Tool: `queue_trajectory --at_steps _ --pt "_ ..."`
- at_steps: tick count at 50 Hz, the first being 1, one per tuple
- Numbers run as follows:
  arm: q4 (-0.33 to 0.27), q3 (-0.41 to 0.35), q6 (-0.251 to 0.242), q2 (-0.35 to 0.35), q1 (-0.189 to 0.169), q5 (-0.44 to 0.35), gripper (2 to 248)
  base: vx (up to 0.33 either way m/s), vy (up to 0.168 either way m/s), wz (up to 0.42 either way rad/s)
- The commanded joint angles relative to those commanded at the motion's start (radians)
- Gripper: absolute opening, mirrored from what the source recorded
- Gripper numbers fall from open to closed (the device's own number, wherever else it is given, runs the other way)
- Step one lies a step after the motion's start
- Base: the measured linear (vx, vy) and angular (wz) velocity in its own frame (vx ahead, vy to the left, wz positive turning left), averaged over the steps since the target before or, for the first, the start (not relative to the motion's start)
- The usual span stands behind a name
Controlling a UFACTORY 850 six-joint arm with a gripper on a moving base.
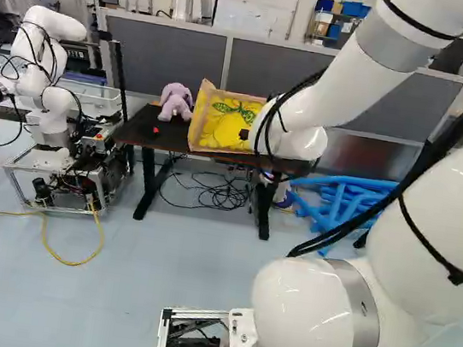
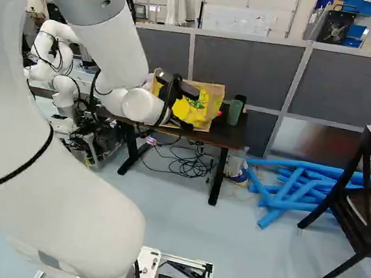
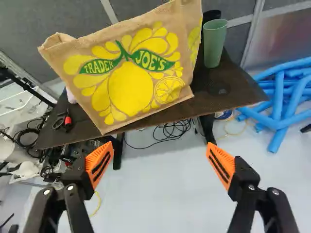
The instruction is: Pick up the bag on the ground and place it on the table
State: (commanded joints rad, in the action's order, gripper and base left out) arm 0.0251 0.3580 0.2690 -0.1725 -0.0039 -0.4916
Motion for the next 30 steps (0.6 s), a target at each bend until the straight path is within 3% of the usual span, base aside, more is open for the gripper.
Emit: queue_trajectory --at_steps 30 --pt "-0.015 -0.161 -0.160 -0.063 0.002 -0.227 247 0.000 0.000 0.000"
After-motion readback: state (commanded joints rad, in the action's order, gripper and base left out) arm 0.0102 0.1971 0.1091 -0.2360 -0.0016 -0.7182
